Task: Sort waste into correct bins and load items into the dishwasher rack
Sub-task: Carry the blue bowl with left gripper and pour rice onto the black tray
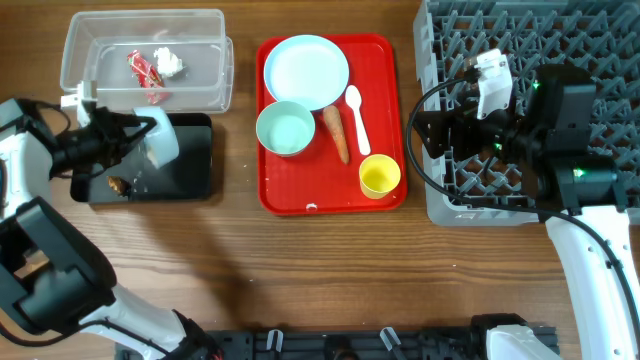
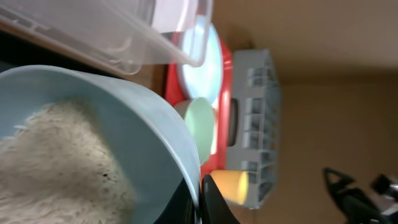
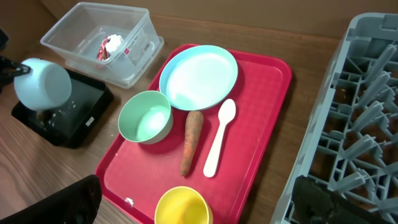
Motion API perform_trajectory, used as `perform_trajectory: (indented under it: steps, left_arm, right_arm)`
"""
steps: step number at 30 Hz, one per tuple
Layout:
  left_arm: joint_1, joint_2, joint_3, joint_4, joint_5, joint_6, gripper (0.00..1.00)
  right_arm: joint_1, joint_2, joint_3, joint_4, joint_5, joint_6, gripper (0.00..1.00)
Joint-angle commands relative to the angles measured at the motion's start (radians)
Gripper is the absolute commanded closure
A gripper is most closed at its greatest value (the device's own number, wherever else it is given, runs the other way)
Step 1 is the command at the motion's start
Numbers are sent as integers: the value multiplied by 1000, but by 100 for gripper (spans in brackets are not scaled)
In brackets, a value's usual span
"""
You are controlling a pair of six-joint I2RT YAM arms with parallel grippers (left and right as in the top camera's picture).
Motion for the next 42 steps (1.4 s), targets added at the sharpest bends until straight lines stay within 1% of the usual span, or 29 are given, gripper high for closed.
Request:
perform_trajectory:
  steps: [1,5,7,9,13,15,20,25,34,36,38,39,40,41,42]
  left_arm:
    - [52,15,-3,3,212,28,96]
    - [85,15,-3,2,240,-29,96]
    - [96,15,-3,0,278,-36,96]
    - [100,15,-3,4,307,-76,96]
    - [110,15,-3,4,438,-108,96]
    - [113,15,-3,9,438,-130,96]
    - [113,15,-3,10,438,-145,96]
    - [113,15,-3,10,438,-216,96]
    - [84,12,-3,3,431,-219,96]
    - [62,1,-3,6,375,-209,96]
    - [46,-11,-2,26,238,-213,96]
    - [31,-11,-2,-13,293,-238,96]
    - [11,-11,-2,-47,436,-188,96]
    - [3,-13,2,-34,435,-182,96]
    - [3,-13,5,25,402,-190,96]
  right_arm:
    - [-1,6,18,0,5,0,0]
    - [-1,6,18,0,6,0,0]
    - [-1,6,18,0,5,0,0]
    - [-1,6,18,-1,5,0,0]
    - [-1,6,18,-1,6,0,0]
    - [-1,6,18,-1,6,-1,0]
    - [-1,6,18,-1,6,-1,0]
    - [-1,6,18,-4,6,-1,0]
    - [-1,6,18,0,10,-3,0]
    - [-1,6,18,0,10,-3,0]
    - [-1,6,18,0,10,-3,0]
    - [-1,6,18,0,10,-3,0]
    - [-1,6,18,-1,10,-3,0]
    - [-1,6,18,0,10,-3,0]
    - [-1,6,18,0,9,-3,0]
